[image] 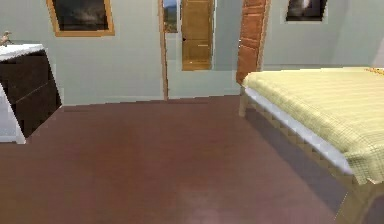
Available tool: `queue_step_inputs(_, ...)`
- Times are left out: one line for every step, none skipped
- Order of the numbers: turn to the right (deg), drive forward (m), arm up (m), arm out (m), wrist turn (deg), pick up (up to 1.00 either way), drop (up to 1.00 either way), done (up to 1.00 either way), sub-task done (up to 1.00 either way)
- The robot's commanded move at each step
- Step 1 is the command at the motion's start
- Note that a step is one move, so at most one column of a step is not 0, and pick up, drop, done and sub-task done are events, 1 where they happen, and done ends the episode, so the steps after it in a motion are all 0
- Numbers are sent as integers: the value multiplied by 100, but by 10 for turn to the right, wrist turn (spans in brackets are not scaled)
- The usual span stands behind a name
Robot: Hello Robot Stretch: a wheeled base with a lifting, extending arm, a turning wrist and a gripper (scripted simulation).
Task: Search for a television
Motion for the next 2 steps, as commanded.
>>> queue_step_inputs(0,100,0,0,0,0,0,0,0)
queue_step_inputs(0,100,0,0,0,0,0,0,0)
